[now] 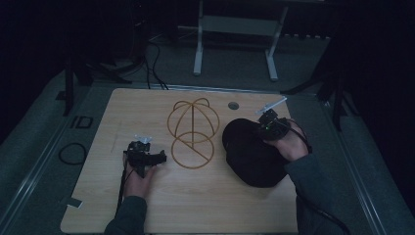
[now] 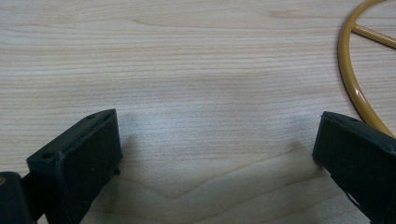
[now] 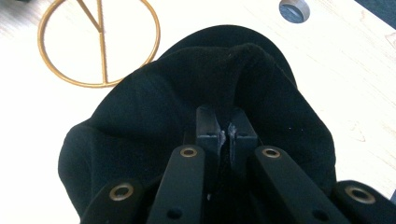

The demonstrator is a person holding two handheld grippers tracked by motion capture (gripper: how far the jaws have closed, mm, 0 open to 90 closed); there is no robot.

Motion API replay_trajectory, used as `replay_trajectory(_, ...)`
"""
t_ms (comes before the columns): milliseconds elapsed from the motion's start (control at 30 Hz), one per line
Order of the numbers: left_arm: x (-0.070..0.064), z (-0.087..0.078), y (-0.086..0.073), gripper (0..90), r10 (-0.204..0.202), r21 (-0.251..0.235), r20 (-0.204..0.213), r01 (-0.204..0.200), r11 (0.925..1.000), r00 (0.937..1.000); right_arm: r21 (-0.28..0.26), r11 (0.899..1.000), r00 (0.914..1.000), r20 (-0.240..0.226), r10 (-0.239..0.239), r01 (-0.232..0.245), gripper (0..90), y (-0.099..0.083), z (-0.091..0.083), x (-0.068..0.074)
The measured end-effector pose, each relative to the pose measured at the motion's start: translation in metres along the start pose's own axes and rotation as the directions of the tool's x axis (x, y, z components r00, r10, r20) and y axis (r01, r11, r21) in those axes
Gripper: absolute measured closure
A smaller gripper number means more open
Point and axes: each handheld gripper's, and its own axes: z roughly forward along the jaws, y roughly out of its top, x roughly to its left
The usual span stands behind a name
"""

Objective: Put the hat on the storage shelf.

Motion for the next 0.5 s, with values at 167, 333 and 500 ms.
replay_trajectory(167,0.000,0.000,0.000,0.7,-0.002,-0.002,0.000,0.002,1.0000,1.0000,-0.007,1.000,0.9999,-0.011,-0.004,0.004,86.3,0.001,-0.004,0.000)
replay_trajectory(333,0.000,0.000,0.000,0.7,-0.001,0.000,0.000,0.001,1.0000,1.0000,-0.018,1.000,0.9998,-0.002,-0.019,0.019,86.3,0.004,-0.010,0.000)
replay_trajectory(500,0.000,0.000,0.000,0.7,-0.001,0.000,0.000,0.001,1.0000,1.0000,-0.026,0.999,0.9996,-0.001,-0.029,0.029,86.3,0.006,-0.014,0.001)
